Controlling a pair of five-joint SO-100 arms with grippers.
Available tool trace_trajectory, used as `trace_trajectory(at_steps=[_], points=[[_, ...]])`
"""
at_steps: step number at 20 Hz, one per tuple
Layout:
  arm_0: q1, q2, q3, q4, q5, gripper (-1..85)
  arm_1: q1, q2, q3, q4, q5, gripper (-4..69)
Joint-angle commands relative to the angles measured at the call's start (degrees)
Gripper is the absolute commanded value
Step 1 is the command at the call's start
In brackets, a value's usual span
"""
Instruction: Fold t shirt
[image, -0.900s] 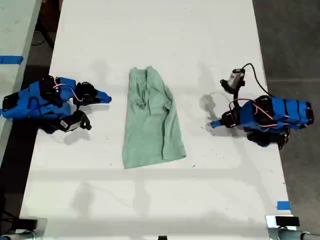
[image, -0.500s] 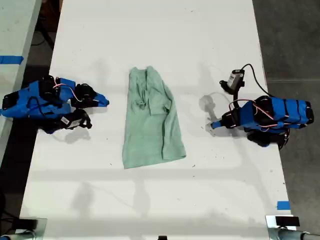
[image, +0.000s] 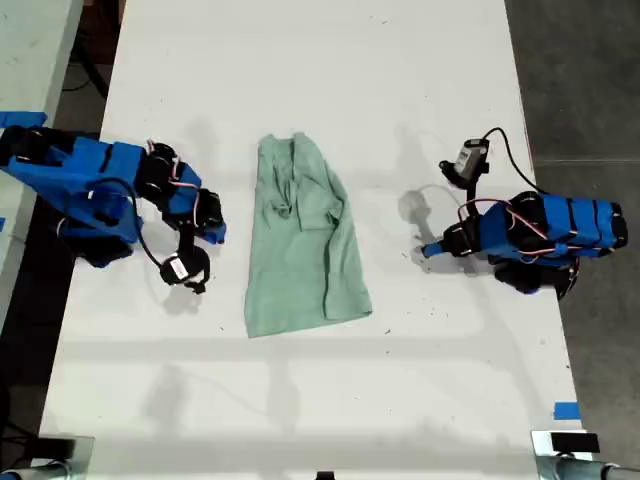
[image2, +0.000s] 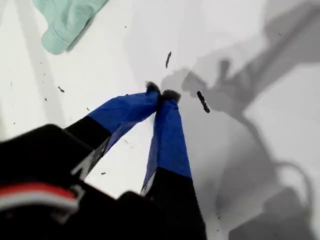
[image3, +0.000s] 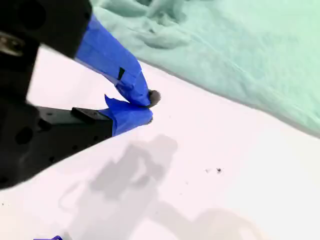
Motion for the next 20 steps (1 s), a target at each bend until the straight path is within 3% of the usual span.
trace_trajectory(at_steps=[1, 4, 13, 14, 16, 17, 20], points=[[8.26, -21.36, -22.06, 5.98, -2.9, 16.7, -0.7, 0.88, 4.57, -1.85, -0.18, 1.7], [11.78, -29.0, -29.88, 5.45, 0.62, 24.7, -0.97, 0.88, 4.57, -1.85, 0.09, 1.7], [10.55, -51.68, -45.09, 5.1, -0.35, 23.7, -1.05, 0.88, 4.57, -1.85, 0.09, 1.7], [9.93, -53.61, -46.58, 5.1, -0.35, 21.8, -1.05, 0.88, 4.57, -1.85, 0.09, 1.7], [8.53, -56.25, -48.43, 5.71, 0.0, 4.1, -1.05, 0.88, 4.57, -1.85, 0.09, 1.7], [8.26, -56.43, -48.96, 5.8, 0.0, -0.2, -1.05, 0.88, 4.57, -1.85, 0.09, 1.7], [8.09, -55.72, -54.67, 10.2, 0.0, -0.3, -1.05, 0.88, 4.57, -1.85, 0.0, 1.7]])
